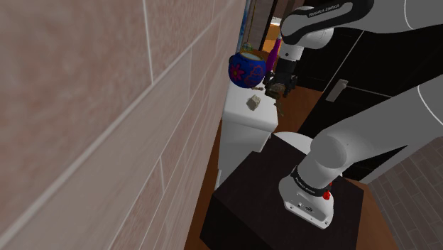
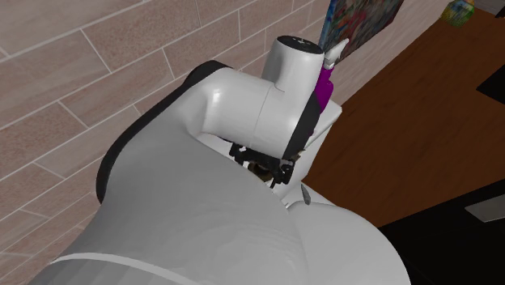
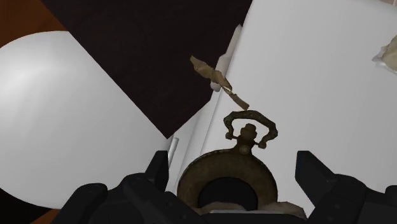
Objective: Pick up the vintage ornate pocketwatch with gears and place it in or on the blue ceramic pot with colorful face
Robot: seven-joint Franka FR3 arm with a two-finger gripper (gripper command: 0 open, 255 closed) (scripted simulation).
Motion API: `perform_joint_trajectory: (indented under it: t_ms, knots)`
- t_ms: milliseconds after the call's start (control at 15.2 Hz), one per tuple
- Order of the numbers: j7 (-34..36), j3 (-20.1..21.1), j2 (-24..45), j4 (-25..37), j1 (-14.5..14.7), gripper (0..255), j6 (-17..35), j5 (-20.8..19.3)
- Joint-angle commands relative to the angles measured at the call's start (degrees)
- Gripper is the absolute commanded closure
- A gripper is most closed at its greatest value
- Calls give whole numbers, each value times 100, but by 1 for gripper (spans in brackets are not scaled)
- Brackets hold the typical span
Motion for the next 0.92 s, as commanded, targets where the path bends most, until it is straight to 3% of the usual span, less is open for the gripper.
perform_joint_trajectory:
  t_ms: [0, 528, 594, 858]
  knots:
    - [-7, -9, 9, -163, -6, 0, 173, -5]
    - [-10, -5, 18, -202, -10, 0, 220, -2]
    - [-4, 0, 17, -207, -6, 255, 225, 2]
    - [6, 7, 9, -205, -3, 255, 215, 4]
